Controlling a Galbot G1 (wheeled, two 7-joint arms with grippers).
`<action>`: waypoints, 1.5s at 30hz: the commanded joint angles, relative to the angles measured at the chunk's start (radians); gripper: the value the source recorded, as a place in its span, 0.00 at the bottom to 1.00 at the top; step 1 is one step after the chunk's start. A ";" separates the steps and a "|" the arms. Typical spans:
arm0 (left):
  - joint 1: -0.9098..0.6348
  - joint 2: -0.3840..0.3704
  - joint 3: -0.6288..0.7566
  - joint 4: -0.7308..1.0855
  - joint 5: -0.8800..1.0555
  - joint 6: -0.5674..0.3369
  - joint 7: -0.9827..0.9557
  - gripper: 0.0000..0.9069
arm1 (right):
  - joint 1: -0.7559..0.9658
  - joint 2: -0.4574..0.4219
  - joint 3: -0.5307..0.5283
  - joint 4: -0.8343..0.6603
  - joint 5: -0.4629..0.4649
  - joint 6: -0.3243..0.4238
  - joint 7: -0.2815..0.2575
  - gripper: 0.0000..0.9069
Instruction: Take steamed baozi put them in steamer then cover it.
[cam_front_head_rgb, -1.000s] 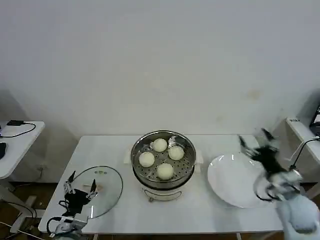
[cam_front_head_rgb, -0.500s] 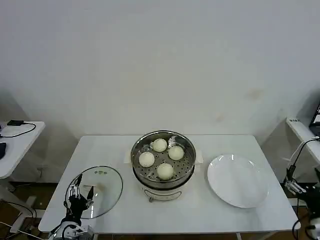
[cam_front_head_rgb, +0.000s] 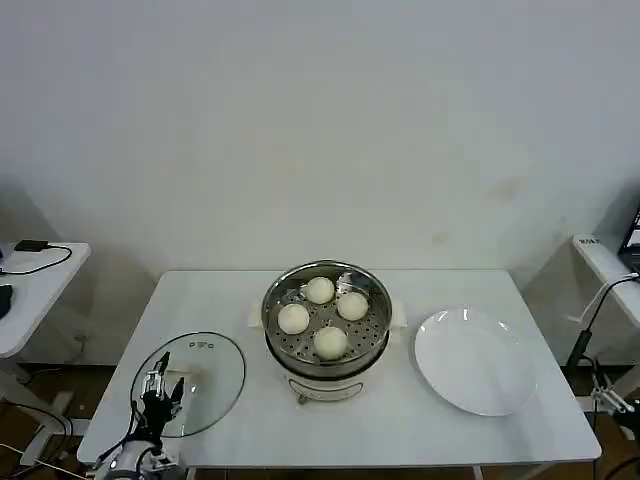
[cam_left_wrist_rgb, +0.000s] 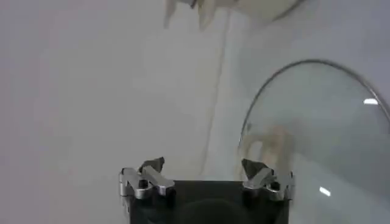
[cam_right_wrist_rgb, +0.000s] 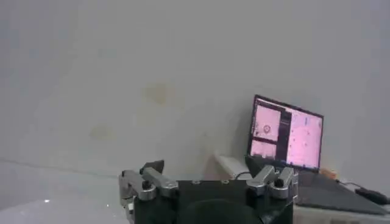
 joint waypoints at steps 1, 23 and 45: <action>-0.055 0.003 0.011 0.056 0.050 -0.002 0.007 1.00 | -0.019 0.015 0.018 0.005 0.003 0.005 -0.002 1.00; -0.185 0.012 0.042 0.148 0.078 0.003 0.029 1.00 | -0.035 0.030 0.019 0.023 0.011 0.011 -0.005 1.00; -0.199 -0.018 0.059 0.201 0.080 -0.053 0.000 0.00 | -0.035 0.037 0.017 0.028 0.016 0.019 0.004 1.00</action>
